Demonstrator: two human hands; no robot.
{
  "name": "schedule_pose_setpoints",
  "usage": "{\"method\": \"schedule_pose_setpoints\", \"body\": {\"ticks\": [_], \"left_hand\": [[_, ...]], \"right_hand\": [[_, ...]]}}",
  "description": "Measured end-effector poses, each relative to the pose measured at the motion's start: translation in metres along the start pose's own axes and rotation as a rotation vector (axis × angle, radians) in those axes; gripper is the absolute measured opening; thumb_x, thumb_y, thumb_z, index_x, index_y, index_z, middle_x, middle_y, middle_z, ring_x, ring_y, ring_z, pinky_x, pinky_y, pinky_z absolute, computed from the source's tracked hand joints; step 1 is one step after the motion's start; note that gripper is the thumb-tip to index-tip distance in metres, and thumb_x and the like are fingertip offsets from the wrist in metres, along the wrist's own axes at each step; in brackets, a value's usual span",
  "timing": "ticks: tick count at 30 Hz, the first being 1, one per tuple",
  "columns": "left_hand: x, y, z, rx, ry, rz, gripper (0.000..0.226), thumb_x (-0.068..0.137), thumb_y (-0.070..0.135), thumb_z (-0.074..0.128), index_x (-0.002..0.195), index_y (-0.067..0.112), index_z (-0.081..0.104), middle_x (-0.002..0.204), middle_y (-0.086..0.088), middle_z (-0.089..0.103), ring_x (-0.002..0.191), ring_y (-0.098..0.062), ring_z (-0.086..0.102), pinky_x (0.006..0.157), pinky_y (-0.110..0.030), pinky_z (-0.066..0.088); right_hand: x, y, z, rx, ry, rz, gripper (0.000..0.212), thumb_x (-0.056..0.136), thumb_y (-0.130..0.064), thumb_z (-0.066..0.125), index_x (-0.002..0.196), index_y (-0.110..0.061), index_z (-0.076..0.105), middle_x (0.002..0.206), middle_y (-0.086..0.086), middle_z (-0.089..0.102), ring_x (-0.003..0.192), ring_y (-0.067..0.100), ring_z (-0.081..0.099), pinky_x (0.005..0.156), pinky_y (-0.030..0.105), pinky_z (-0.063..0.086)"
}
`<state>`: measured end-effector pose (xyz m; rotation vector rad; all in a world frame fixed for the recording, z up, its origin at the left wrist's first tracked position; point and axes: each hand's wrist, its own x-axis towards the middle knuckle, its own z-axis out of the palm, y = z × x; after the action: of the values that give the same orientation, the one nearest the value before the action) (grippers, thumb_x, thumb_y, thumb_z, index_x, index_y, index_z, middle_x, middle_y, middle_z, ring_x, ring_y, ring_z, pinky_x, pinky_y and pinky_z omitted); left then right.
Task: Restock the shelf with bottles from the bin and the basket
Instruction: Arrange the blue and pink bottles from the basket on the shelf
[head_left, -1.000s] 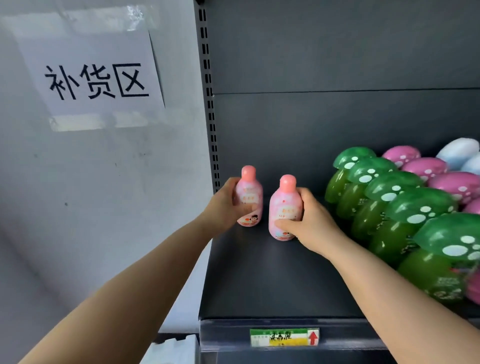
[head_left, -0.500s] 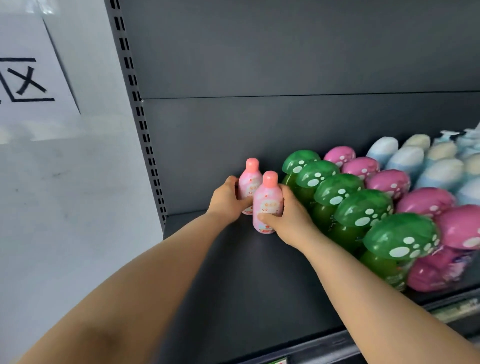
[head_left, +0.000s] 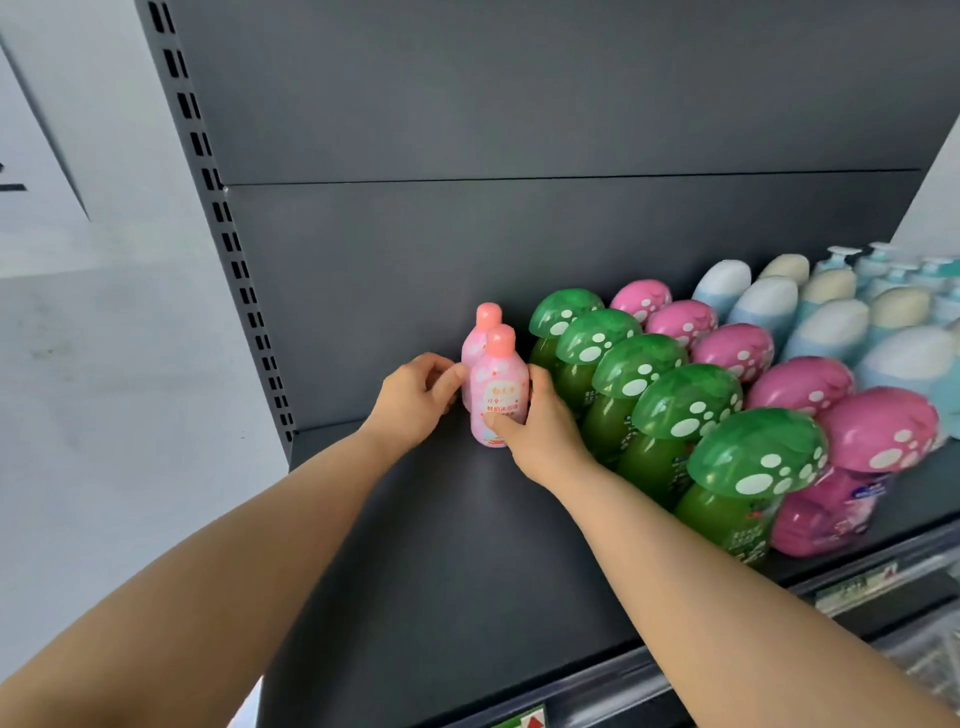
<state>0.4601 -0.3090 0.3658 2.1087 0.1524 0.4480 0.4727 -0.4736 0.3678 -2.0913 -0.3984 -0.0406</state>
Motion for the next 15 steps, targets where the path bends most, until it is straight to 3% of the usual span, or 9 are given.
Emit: {"method": "schedule_pose_setpoints", "body": {"ticks": [4, 7, 9, 12, 15], "left_hand": [[-0.016, 0.003, 0.005, 0.013, -0.179, 0.064, 0.038, 0.083, 0.033, 0.071, 0.116, 0.019, 0.06, 0.104, 0.003, 0.07, 0.095, -0.011, 0.067, 0.09, -0.036, 0.053], [-0.023, 0.006, 0.015, 0.06, -0.158, 0.03, 0.042, 0.083, 0.027, 0.071, 0.12, 0.02, 0.053, 0.11, 0.003, 0.066, 0.096, -0.009, 0.063, 0.077, -0.015, 0.05], [-0.025, 0.011, 0.018, 0.093, -0.132, 0.026, 0.043, 0.084, 0.027, 0.07, 0.122, 0.021, 0.051, 0.11, 0.003, 0.065, 0.096, -0.01, 0.061, 0.07, -0.007, 0.041], [-0.027, 0.016, 0.019, 0.121, -0.12, 0.01, 0.045, 0.084, 0.029, 0.069, 0.124, 0.021, 0.05, 0.109, 0.001, 0.065, 0.097, -0.014, 0.062, 0.074, -0.016, 0.043], [-0.037, 0.035, 0.011, 0.17, -0.019, 0.013, 0.043, 0.089, 0.031, 0.062, 0.128, 0.02, 0.048, 0.105, 0.001, 0.064, 0.096, -0.017, 0.061, 0.079, -0.026, 0.046]], "right_hand": [[-0.002, 0.0, 0.004, 0.053, -0.014, 0.04, 0.06, 0.086, -0.012, 0.065, 0.138, -0.016, 0.037, 0.125, 0.004, 0.056, 0.109, 0.02, 0.056, 0.085, 0.031, 0.047], [-0.004, 0.0, 0.004, 0.028, -0.029, 0.069, 0.063, 0.088, -0.007, 0.061, 0.143, -0.015, 0.032, 0.132, 0.006, 0.053, 0.113, 0.02, 0.053, 0.084, 0.025, 0.042], [-0.008, -0.003, 0.0, -0.011, -0.023, 0.067, 0.069, 0.089, -0.008, 0.059, 0.148, -0.015, 0.023, 0.142, 0.008, 0.045, 0.124, 0.023, 0.048, 0.093, 0.029, 0.042], [-0.017, -0.014, -0.009, -0.089, -0.017, 0.034, 0.079, 0.091, -0.011, 0.058, 0.152, -0.013, 0.008, 0.153, 0.006, 0.028, 0.138, 0.023, 0.033, 0.106, 0.029, 0.031], [-0.031, -0.032, -0.021, -0.184, 0.029, -0.112, 0.078, 0.091, -0.017, 0.058, 0.151, -0.011, 0.009, 0.155, 0.008, 0.023, 0.141, 0.024, 0.027, 0.109, 0.029, 0.026]]}}
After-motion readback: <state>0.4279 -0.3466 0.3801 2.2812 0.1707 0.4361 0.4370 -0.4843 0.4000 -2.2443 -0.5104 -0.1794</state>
